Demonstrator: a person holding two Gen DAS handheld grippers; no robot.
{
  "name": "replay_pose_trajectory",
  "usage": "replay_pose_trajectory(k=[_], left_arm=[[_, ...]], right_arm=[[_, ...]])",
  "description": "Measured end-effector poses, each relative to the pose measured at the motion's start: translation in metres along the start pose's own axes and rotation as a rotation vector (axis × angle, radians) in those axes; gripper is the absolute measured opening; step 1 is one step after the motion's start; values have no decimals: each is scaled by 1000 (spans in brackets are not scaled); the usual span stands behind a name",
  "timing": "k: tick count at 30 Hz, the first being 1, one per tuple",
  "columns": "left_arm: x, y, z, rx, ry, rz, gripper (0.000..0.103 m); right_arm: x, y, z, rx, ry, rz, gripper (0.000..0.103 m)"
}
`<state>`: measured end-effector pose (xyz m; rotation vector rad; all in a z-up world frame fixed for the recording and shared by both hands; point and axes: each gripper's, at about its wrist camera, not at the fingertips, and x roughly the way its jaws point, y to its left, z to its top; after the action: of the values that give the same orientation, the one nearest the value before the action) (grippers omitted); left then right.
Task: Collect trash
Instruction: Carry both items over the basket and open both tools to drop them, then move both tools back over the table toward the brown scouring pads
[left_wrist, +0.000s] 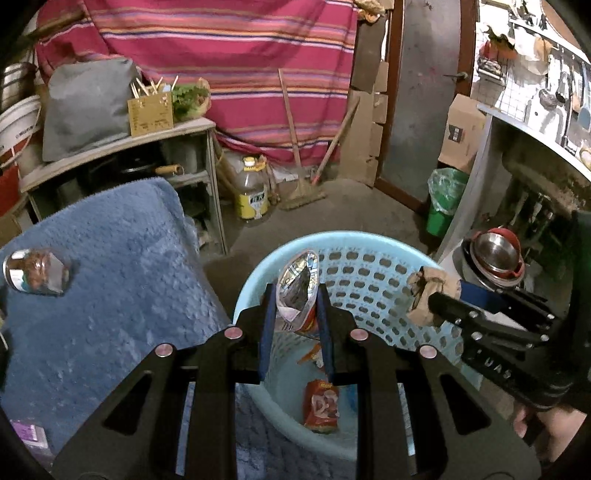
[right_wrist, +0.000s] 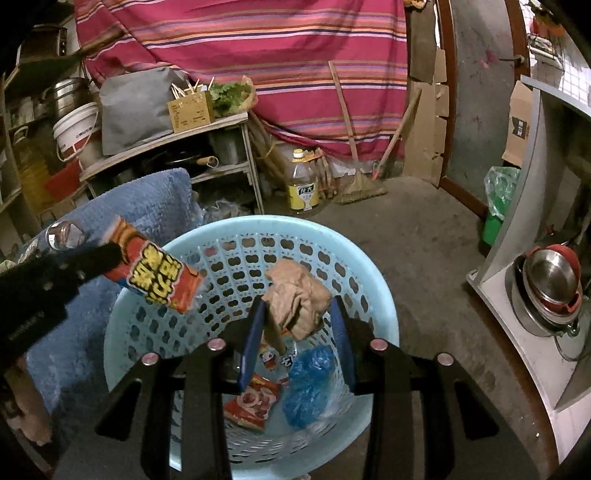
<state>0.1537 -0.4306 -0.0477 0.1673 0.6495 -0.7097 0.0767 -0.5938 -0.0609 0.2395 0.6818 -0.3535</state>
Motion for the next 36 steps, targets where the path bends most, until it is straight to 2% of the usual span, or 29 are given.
replay_pose_trajectory(k=[10, 13, 19, 23, 30, 31, 32, 33, 36], left_arm=[[0, 8, 0, -21, 6, 3, 25], [-9, 11, 2, -19, -17, 12, 45], [-29, 31, 5, -53, -38, 34, 47], [-47, 53, 3, -78, -61, 88, 63], [-84, 101, -10, -112, -91, 180, 82], [-92, 112, -13, -126, -93, 191, 84], [-96, 119, -14, -134, -95, 196, 86], [-102, 127, -16, -141, -96, 205, 87], [-120, 152, -22, -153, -104, 251, 90]], right_arm=[[7, 12, 2, -8, 6, 4, 37], [8, 16, 3, -10, 7, 3, 37], [13, 27, 2, -22, 21, 5, 37], [20, 34, -1, -22, 34, 6, 37], [31, 49, -6, -46, 50, -28, 41], [32, 50, -6, -46, 52, -37, 48], [33, 51, -5, -44, 56, -54, 62], [33, 52, -5, -42, 57, -64, 68], [29, 55, -4, -24, 55, -74, 71]])
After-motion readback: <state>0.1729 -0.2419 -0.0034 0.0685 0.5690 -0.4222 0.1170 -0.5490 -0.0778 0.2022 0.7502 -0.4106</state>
